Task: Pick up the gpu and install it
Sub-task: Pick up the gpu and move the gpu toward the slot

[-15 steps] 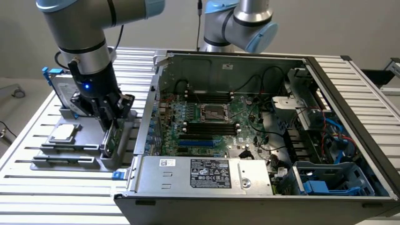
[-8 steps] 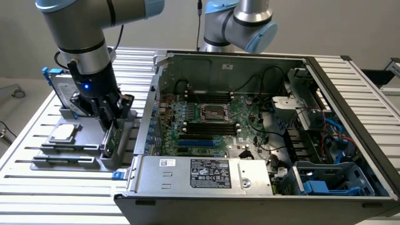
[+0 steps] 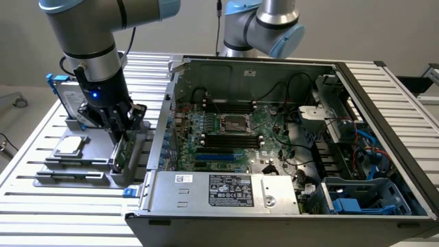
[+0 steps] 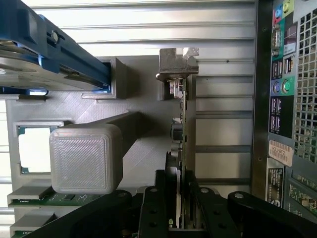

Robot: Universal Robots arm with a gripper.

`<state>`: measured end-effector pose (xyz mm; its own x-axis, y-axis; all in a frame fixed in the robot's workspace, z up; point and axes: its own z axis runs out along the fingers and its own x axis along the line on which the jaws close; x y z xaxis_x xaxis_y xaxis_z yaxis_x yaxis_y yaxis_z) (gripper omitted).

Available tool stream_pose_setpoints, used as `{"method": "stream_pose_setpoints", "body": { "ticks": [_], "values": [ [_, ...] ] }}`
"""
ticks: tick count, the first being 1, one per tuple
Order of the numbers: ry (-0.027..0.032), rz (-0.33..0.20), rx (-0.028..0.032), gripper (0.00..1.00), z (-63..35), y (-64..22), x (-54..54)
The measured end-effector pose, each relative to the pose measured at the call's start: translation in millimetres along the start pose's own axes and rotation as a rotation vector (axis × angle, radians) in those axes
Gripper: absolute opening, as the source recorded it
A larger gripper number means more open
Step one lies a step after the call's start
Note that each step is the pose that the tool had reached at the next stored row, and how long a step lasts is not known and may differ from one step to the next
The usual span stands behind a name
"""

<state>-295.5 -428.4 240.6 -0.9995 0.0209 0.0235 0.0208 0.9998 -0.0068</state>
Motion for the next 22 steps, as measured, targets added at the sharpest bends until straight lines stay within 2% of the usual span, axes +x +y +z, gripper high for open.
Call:
{"method": "stream_pose_setpoints", "body": {
  "ticks": [16, 19, 22],
  "values": [
    [-0.0002, 0.0, -0.0002, 0.27, -0.3, -0.3, 0.1],
    [-0.0001, 0.0, -0.0007, 0.27, -5.9, -0.2, 0.2],
    [0.0, 0.0, -0.0018, 0.27, -17.9, -0.3, 0.5]
  ]
}}
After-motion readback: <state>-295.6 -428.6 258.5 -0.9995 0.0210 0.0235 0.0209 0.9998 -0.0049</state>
